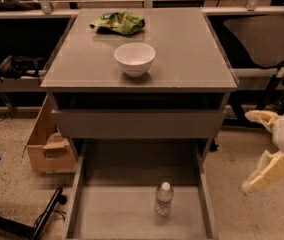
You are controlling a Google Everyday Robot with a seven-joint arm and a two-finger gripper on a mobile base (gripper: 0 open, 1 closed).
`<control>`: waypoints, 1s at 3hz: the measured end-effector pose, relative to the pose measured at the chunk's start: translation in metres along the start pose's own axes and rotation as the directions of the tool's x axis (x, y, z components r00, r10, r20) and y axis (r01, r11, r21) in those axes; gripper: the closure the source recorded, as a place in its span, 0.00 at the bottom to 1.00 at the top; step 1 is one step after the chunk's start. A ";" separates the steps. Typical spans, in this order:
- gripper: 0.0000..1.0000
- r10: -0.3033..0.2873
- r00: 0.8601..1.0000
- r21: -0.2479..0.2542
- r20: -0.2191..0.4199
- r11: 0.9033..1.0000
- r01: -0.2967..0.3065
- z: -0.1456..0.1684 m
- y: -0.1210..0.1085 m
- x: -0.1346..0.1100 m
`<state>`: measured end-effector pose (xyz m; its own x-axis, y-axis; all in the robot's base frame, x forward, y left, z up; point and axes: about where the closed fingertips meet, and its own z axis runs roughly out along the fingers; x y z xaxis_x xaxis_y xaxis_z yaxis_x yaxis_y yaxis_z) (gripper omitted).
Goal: Pick water bottle from middle drawer and place on counter
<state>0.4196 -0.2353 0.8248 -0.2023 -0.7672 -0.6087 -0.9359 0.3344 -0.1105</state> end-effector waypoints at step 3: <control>0.00 0.014 0.863 0.018 0.506 0.999 -0.027 0.113 -0.006 0.060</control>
Offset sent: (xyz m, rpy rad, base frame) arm 0.0338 0.0048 -0.1402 0.5888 -0.2880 0.0395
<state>0.4455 -0.2218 0.7001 -0.0418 -0.3805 -0.9238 -0.9249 0.3646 -0.1083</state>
